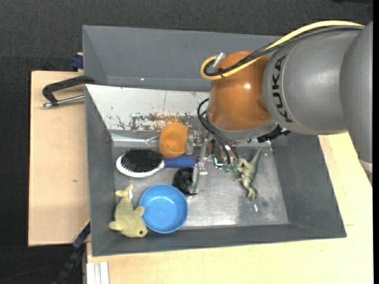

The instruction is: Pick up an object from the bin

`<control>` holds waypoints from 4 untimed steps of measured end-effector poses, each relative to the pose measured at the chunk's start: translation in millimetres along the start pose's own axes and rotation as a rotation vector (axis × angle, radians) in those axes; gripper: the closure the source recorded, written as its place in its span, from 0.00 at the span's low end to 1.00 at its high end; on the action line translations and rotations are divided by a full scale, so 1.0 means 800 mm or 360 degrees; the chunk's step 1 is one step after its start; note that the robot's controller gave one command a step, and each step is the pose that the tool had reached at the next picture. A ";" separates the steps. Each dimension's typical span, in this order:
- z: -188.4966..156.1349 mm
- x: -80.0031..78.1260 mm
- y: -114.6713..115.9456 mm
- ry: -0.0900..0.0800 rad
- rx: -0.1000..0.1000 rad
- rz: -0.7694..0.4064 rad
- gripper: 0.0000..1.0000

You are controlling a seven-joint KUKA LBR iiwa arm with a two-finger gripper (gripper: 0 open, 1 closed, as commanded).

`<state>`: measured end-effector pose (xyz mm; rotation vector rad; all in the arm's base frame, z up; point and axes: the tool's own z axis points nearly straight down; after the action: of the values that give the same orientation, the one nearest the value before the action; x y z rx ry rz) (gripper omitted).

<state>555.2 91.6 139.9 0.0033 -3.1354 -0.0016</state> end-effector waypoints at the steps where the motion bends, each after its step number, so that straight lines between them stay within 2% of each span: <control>1: -0.005 -0.002 -0.001 -0.0012 -0.0001 0.0003 1.00; 2: -0.005 -0.002 -0.001 -0.0012 -0.0001 0.0003 0.00; 3: 0.054 -0.029 0.010 -0.0026 -0.0002 -0.0129 0.00; 4: 0.072 0.003 0.013 -0.0019 0.0001 -0.0229 0.00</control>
Offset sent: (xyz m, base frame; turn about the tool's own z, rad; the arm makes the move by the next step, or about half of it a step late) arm 0.0000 0.0000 0.0000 0.0000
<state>552.4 101.9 82.6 0.2296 -3.1391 -0.0009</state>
